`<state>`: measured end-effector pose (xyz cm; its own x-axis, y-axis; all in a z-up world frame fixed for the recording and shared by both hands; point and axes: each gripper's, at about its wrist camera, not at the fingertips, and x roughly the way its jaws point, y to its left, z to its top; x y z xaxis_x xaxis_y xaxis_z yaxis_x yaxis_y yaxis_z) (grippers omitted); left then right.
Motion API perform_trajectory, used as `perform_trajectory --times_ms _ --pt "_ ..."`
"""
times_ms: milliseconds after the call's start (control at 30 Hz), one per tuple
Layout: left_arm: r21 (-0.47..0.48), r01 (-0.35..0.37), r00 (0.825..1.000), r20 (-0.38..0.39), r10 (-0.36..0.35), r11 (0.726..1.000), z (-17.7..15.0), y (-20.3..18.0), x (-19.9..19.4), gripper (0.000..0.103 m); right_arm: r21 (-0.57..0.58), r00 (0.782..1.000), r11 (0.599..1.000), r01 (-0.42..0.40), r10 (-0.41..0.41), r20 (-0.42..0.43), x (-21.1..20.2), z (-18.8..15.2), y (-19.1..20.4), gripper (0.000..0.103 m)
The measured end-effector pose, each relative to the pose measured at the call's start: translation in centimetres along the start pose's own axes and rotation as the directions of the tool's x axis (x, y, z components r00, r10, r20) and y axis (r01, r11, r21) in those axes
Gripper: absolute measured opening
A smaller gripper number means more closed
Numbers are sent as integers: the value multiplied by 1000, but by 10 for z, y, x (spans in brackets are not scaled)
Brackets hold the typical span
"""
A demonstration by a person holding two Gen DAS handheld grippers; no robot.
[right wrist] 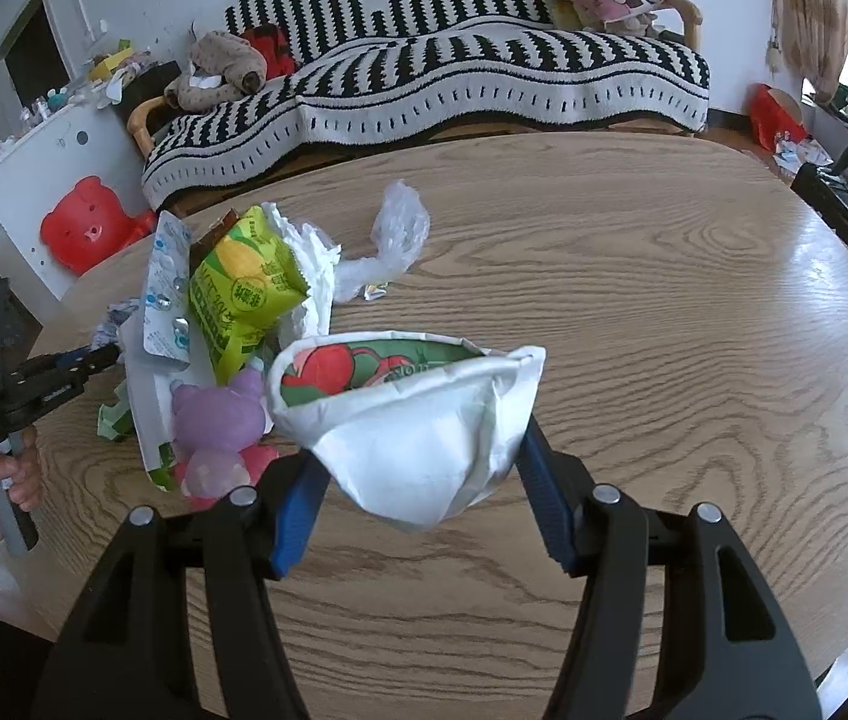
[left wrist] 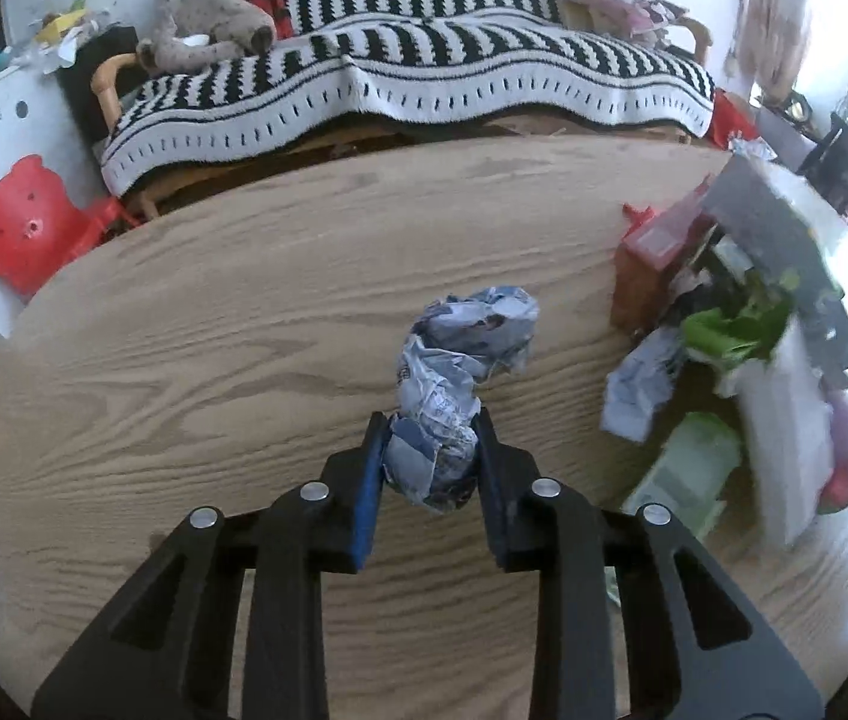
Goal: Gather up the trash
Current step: 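Carry both items to the black bin and open both tools to drop them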
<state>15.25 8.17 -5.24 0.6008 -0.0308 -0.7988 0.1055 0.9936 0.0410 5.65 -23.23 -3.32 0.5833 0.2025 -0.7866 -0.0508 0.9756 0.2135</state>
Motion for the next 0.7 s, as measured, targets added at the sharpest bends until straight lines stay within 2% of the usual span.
perform_trajectory --times_ms 167,367,500,700 --pt "-16 11 999 48 -10 1000 3 -18 -38 28 14 1000 1000 8 -9 23 -14 -3 -10 60" --pt "70 122 987 94 -128 990 3 -94 -74 28 32 998 999 31 -32 49 -41 -11 -31 60" --pt "152 210 968 103 -227 966 1 -163 -89 28 77 995 995 61 -67 71 -69 -21 -62 60" --pt "285 351 923 58 -381 892 -12 -278 -103 28 199 984 972 129 -150 94 -122 -49 -129 60"
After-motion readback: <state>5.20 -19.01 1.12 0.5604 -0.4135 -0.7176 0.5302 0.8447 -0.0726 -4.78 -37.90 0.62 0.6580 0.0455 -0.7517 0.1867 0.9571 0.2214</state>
